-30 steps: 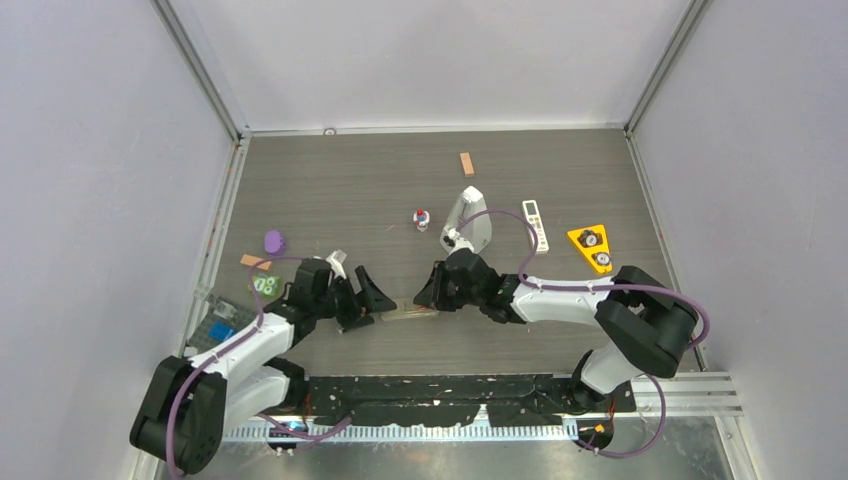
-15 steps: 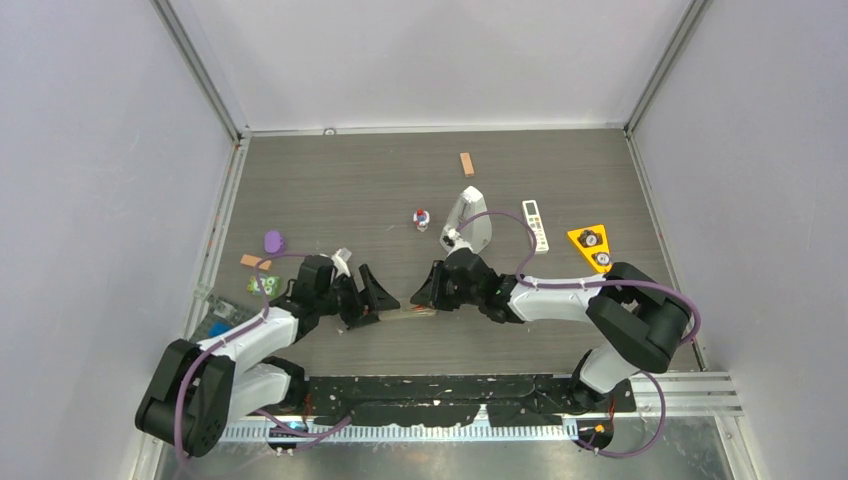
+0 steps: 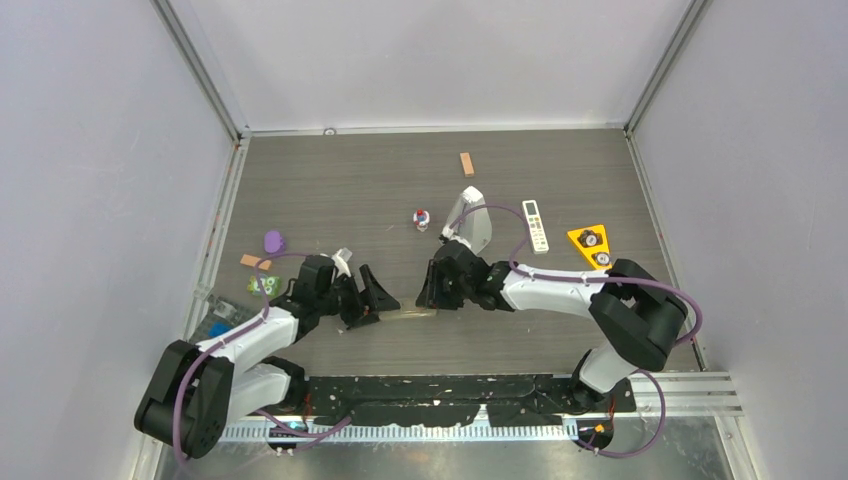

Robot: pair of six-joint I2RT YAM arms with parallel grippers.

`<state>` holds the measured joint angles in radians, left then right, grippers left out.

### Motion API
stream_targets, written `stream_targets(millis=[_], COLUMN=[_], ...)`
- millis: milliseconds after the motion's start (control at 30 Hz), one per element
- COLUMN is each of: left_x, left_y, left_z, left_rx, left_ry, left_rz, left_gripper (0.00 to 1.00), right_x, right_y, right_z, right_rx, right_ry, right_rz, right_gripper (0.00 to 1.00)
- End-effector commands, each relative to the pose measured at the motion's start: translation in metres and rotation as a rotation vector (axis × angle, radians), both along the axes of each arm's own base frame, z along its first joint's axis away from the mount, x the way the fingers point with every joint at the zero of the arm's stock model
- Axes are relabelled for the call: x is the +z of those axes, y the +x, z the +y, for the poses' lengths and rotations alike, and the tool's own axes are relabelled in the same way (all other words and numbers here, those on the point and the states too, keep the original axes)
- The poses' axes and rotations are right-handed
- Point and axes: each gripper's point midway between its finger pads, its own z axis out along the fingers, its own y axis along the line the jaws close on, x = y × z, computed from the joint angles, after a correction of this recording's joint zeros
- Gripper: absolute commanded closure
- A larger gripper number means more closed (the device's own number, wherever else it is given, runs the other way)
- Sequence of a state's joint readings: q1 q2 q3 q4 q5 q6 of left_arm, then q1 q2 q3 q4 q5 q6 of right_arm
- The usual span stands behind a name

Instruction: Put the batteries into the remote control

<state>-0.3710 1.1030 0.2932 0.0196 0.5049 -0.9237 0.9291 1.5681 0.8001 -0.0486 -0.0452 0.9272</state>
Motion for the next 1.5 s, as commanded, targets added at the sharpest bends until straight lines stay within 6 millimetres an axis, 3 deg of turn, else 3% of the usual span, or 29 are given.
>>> stream_targets(millis=[0, 367, 667, 933, 1200, 1467], left_x=[-0.021, -0.022, -0.023, -0.022, -0.024, -0.024], left_y=[-0.006, -0.007, -0.008, -0.008, -0.009, -0.009], left_z=[0.017, 0.018, 0.018, 0.017, 0.016, 0.016], left_rx=[0.021, 0.017, 0.016, 0.011, 0.003, 0.002], left_ry=[0.117, 0.119, 0.120, 0.117, 0.113, 0.110], left_rz=[0.034, 0.035, 0.037, 0.036, 0.040, 0.038], left_gripper=[0.19, 0.19, 0.19, 0.19, 0.19, 0.19], right_x=[0.002, 0.011, 0.013, 0.007, 0.004, -0.008], right_y=[0.000, 0.006, 0.010, 0.010, 0.002, 0.002], right_z=[-0.001, 0.000, 0.001, 0.004, 0.008, 0.002], right_rx=[0.016, 0.028, 0.040, 0.045, 0.067, 0.068], right_ry=[-0.058, -0.086, -0.118, -0.126, -0.108, -0.178], right_rz=[0.006, -0.024, -0.048, -0.036, -0.004, -0.001], right_gripper=[0.64, 0.59, 0.73, 0.72, 0.81, 0.82])
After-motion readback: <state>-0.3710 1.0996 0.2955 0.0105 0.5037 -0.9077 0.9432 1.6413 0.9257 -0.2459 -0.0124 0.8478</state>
